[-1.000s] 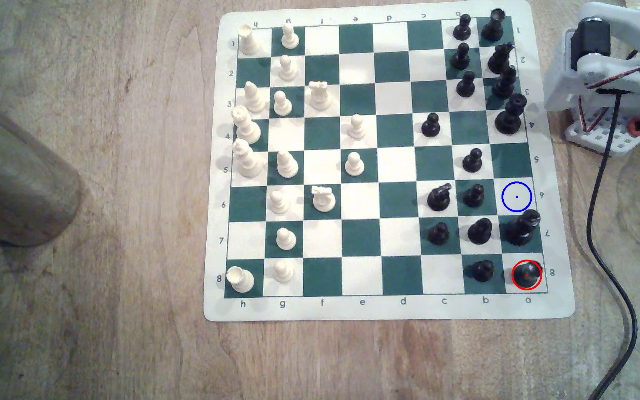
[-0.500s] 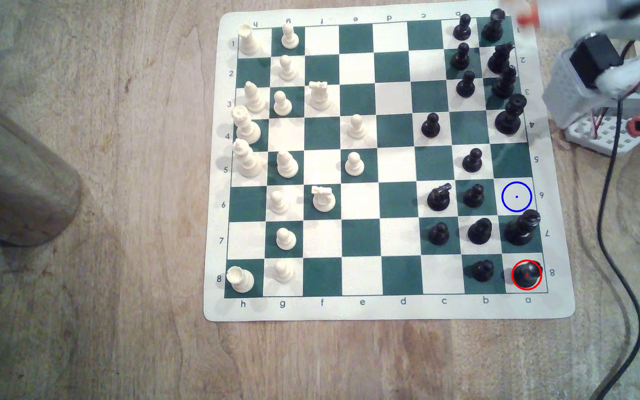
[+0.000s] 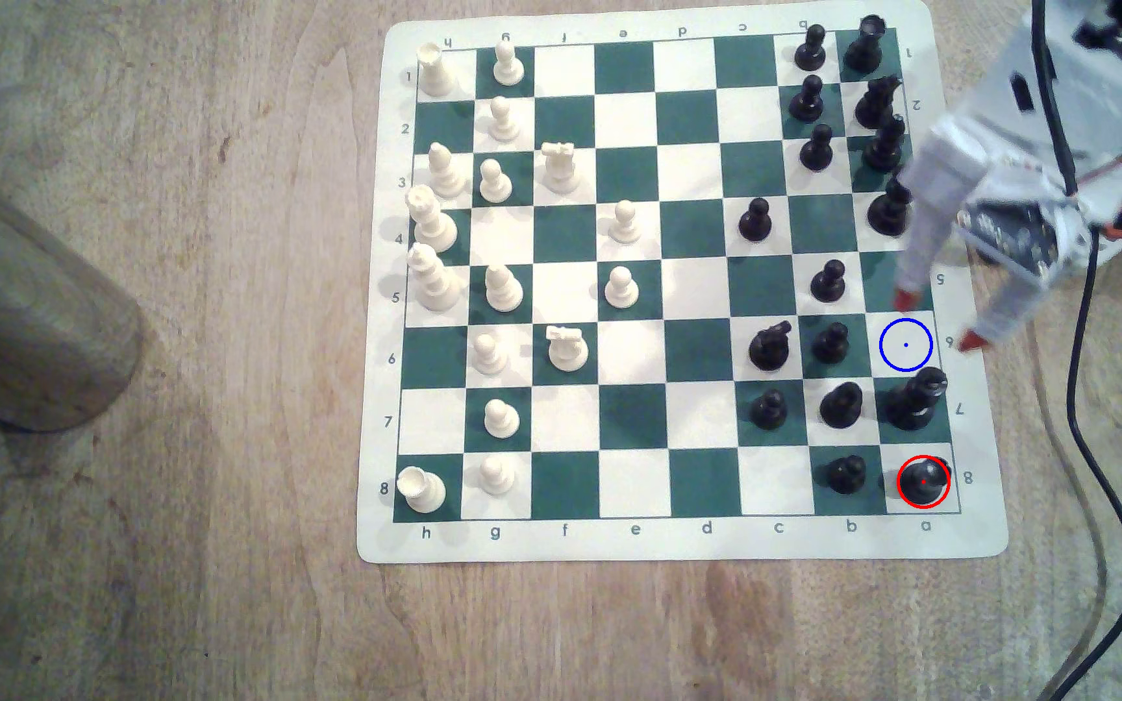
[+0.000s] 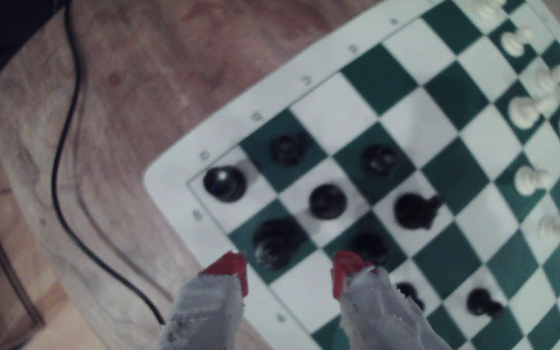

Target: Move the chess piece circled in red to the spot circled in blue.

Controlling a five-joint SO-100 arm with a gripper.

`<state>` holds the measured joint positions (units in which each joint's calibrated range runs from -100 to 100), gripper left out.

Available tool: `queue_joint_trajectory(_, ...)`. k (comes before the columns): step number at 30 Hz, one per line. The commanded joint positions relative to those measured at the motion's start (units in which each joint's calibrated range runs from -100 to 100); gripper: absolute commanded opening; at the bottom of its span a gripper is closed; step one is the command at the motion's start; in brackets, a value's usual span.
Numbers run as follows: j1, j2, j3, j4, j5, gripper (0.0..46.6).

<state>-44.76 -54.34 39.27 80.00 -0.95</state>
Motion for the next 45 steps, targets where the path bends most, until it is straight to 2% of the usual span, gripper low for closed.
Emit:
queue_joint_trajectory(1, -2.9, 3.7, 2.4, -3.1, -2.2, 13.7)
queue_joint_trajectory(10, -6.5, 7.6, 6.7, -7.4, -5.4, 12.9)
queue_joint_trajectory(30, -8.6, 22.2, 3.0, -17.9, -5.9, 13.2)
queue_joint_trajectory(45, -9.5, 34.4, -4.5, -18.2, -6.0, 12.3)
